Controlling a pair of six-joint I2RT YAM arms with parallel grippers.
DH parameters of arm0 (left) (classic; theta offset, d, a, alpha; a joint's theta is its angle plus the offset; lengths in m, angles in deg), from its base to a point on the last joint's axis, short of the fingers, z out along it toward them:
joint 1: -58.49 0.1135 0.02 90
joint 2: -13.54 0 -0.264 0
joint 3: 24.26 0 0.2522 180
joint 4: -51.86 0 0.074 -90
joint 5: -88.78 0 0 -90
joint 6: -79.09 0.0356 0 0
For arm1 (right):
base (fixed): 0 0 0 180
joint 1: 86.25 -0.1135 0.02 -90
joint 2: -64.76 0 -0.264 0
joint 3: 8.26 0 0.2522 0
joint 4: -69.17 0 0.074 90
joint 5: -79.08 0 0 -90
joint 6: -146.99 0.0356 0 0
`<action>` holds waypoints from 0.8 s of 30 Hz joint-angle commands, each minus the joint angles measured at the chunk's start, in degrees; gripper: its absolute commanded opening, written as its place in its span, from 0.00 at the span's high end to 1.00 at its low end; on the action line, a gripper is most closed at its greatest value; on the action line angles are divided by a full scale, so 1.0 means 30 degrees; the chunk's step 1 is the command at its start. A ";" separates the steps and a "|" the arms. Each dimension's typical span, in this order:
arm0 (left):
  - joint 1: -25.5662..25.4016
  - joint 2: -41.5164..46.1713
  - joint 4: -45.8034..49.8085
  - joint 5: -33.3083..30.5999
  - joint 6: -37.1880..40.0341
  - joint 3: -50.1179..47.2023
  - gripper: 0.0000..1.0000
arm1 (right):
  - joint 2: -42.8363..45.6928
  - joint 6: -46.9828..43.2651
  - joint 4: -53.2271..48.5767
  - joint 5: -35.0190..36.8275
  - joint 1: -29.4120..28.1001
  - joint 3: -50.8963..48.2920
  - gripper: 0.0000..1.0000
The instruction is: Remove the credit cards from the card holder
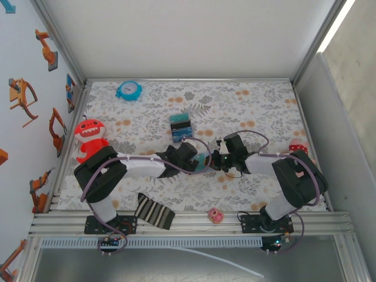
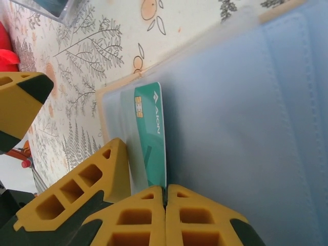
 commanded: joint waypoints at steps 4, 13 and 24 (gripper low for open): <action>-0.0115 -0.0092 0.0732 -0.0162 0.0250 -0.0201 0.03 | 0.1542 -0.1675 -0.3030 0.1800 0.0209 0.0389 1.00; -0.0093 0.0669 0.0593 -0.0047 0.0381 -0.0068 0.03 | 0.3628 -0.4327 -0.7583 0.4439 0.0304 0.1717 1.00; 0.2290 0.4313 -0.0208 0.4508 0.0362 0.0107 0.03 | 0.5946 -0.7619 -0.8285 0.3924 0.0304 0.2432 1.00</action>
